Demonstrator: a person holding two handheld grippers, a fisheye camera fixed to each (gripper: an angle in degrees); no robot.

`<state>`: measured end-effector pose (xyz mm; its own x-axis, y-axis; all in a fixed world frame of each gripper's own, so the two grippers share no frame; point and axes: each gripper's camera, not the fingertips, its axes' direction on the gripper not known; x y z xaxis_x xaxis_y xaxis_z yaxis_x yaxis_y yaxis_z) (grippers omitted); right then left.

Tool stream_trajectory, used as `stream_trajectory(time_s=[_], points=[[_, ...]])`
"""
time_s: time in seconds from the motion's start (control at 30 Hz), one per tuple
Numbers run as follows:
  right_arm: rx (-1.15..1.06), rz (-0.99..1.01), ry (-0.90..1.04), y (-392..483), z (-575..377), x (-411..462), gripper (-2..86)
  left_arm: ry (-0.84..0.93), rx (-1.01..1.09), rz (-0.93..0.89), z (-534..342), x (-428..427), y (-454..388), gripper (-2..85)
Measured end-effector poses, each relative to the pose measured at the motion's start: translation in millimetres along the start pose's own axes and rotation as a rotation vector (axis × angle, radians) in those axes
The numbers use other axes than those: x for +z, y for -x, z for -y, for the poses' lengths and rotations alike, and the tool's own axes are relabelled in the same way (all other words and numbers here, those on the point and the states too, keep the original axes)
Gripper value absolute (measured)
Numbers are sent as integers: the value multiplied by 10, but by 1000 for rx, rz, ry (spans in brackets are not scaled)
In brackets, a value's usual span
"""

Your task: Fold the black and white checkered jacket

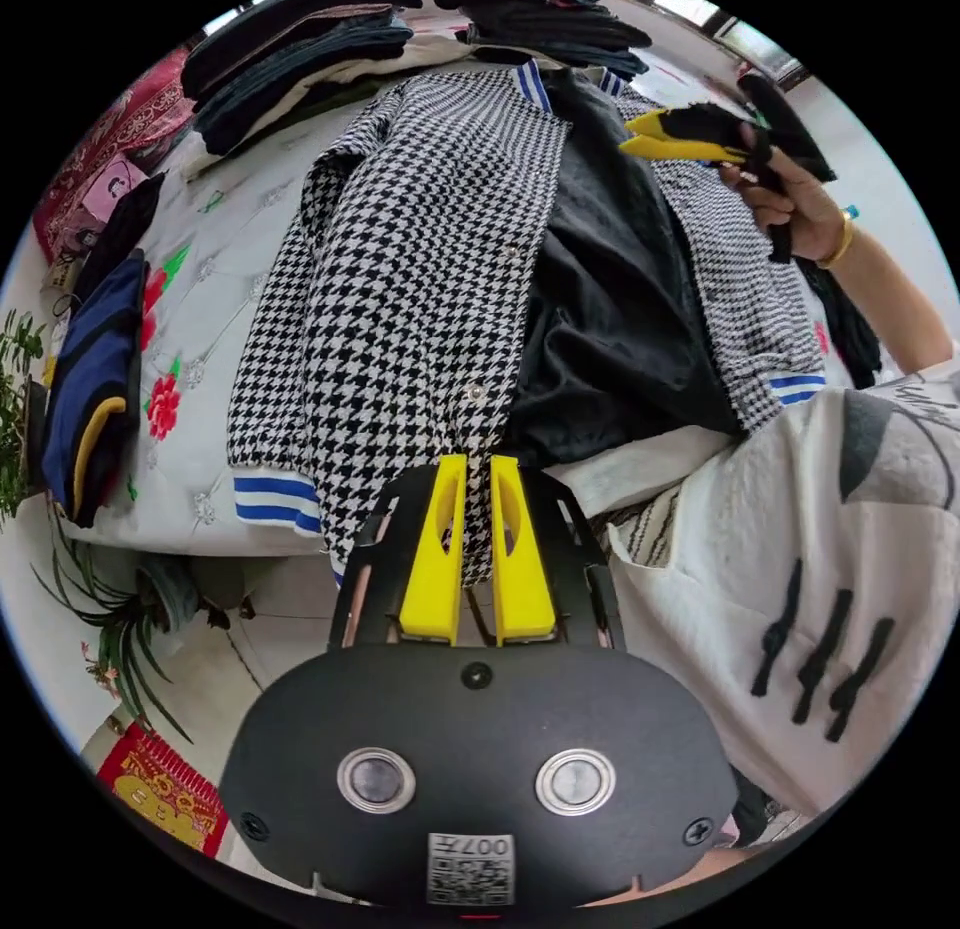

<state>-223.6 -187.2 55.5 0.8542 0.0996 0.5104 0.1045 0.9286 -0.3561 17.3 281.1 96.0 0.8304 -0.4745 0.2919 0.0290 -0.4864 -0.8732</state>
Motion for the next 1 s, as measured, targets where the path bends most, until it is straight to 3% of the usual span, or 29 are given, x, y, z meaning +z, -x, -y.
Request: stream_trajectory(time_s=[0.23,0.43,0.6,0.77,0.83,0.9,1.0], points=[[242,86,-1,-612,211,93,118,-435,20,-540,-578,-1565,952,41],[389,319,-225,-1009,438,-122,102,-464,161,-628,-640,-1857,861,41],[344,155,-68,-1009,769,9,24,-475,264,-709,-570,-1911,592,42],[43,99,-306,-571,877,-949,3,-433,314,-616,-460,-1937,297,41],[-80,-11,-342,-337,884,-1321,1,-442,342,-621,-278,-1916,140,41],[-191,-258,-322,-122,868,-1568,0,-428,381,-655,14,-1849,-93,42],[-121,-476,-301,-402,813,-1621,1,-330,451,-566,582,-1518,-713,45]])
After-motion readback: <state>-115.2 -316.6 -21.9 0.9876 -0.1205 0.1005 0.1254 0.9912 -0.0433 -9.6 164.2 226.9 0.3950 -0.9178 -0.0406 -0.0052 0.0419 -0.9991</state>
